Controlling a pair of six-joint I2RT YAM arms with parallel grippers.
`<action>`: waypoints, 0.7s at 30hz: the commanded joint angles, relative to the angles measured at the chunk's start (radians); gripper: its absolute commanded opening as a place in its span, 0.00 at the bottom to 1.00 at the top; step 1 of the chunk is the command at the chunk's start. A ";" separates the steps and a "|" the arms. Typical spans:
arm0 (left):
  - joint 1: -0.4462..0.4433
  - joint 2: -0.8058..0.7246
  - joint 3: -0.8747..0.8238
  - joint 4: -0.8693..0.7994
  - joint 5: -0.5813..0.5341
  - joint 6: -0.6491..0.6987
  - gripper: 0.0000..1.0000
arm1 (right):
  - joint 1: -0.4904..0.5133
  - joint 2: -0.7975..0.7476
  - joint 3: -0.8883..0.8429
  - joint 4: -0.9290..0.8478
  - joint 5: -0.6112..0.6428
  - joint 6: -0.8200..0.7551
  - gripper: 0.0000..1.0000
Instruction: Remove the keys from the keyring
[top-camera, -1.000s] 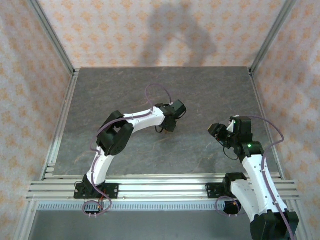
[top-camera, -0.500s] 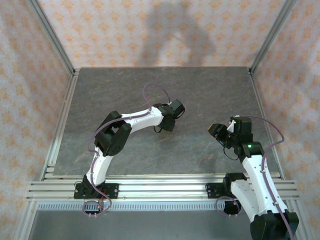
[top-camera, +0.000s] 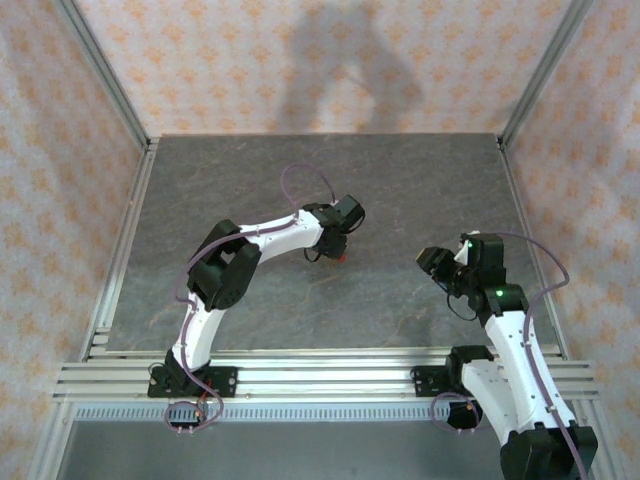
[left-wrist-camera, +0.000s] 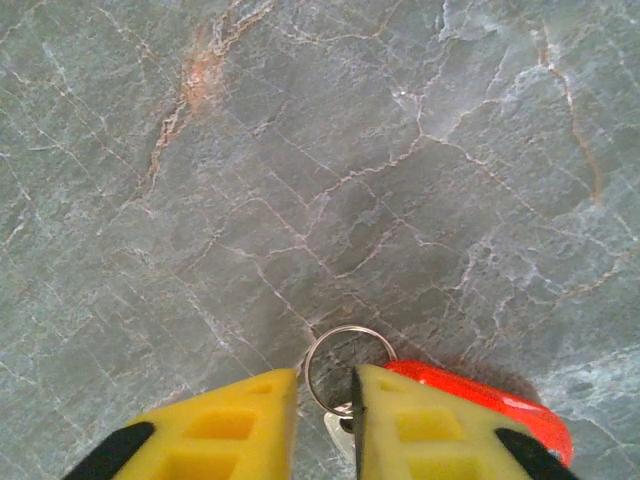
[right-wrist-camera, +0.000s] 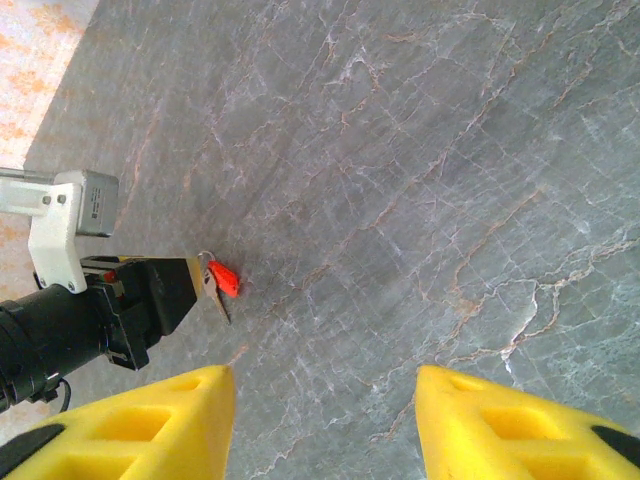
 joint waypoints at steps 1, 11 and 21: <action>0.005 -0.016 0.016 0.014 0.009 0.009 0.30 | 0.001 -0.012 -0.007 -0.007 0.008 0.008 0.51; 0.024 -0.020 -0.020 0.035 0.035 -0.014 0.33 | 0.000 -0.012 -0.002 -0.006 0.008 0.008 0.51; 0.031 0.003 -0.017 0.031 0.039 -0.021 0.34 | 0.000 -0.012 0.009 -0.012 0.008 0.007 0.51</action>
